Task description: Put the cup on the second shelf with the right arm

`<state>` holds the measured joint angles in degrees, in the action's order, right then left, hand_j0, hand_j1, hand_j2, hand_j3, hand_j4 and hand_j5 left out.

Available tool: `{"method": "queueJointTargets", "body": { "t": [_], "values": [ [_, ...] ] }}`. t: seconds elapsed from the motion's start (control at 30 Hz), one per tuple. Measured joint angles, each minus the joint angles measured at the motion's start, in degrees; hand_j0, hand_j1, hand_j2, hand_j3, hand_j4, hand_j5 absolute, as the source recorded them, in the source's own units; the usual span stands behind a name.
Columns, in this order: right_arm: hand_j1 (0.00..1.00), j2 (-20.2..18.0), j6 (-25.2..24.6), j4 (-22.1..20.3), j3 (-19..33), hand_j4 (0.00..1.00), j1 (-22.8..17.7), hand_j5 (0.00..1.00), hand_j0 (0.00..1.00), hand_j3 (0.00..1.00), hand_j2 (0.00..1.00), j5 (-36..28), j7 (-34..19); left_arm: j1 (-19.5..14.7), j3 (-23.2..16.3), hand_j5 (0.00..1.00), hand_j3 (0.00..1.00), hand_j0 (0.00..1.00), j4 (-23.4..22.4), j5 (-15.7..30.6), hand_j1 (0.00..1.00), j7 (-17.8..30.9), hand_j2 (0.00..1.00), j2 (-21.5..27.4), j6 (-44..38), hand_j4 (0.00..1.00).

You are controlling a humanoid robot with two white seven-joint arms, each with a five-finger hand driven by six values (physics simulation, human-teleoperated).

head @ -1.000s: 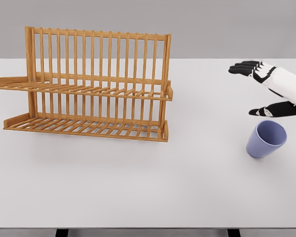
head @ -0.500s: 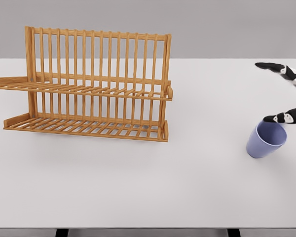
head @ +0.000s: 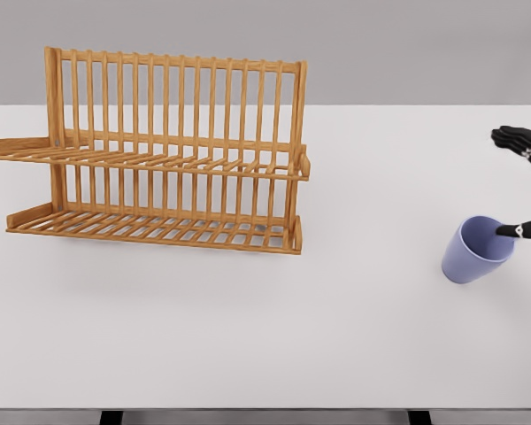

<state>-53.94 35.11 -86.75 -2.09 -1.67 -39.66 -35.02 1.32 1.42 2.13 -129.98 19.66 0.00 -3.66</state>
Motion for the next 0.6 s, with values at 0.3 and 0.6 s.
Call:
{"method": "queueJointTargets", "body": {
  "t": [0.3,0.6],
  "values": [
    [1.0,-0.37,-5.35,0.12,-0.04,1.0,-2.46,1.0,1.0,1.0,1.0,-5.24,0.0,0.0,0.0,1.0,1.0,1.0,0.0,0.0,1.0,0.0,1.0,0.0,0.0,1.0],
    [1.0,-1.58,-6.32,0.04,-0.02,1.0,-5.71,1.0,1.0,1.0,1.0,-5.57,0.01,0.0,0.0,1.0,1.0,1.0,0.0,0.0,1.0,0.0,1.0,0.0,0.0,1.0]
  ]
}}
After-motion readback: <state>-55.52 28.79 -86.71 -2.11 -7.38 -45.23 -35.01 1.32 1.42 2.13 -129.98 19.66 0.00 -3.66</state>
